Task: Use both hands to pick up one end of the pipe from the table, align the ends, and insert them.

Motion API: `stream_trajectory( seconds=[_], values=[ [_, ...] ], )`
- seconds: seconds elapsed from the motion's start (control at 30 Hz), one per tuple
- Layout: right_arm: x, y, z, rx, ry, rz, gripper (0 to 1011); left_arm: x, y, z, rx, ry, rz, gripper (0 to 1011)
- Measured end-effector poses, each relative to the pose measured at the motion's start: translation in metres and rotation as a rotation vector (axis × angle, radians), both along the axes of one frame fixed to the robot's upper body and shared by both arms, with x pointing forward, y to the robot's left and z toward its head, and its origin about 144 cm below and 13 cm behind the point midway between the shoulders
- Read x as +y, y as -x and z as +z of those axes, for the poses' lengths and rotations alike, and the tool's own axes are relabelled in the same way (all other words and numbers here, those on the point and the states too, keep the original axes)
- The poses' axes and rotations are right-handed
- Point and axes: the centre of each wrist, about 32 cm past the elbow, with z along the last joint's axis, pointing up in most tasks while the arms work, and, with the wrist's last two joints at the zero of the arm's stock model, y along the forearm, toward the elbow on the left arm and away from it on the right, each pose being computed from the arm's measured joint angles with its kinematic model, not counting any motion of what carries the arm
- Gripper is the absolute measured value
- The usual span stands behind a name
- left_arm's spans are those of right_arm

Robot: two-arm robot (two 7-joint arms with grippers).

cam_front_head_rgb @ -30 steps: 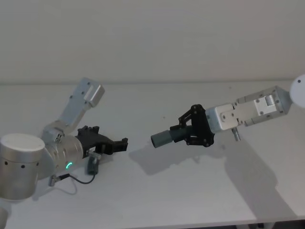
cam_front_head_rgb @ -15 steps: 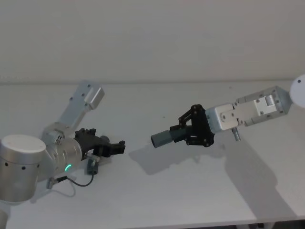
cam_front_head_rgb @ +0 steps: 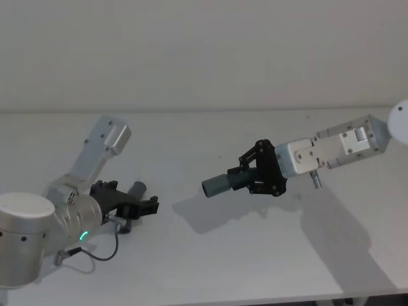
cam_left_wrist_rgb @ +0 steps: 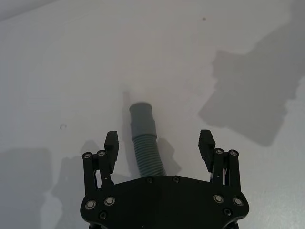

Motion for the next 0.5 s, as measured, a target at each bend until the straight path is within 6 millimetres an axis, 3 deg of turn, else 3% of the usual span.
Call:
stream_trajectory(
  seconds=[0.5],
  values=[
    [0.0000,0.0000,0.0000,0.000,0.000,0.000,235,-0.0003,0.0071,-0.0052,0.002,-0.005,0.044,1002]
  ],
)
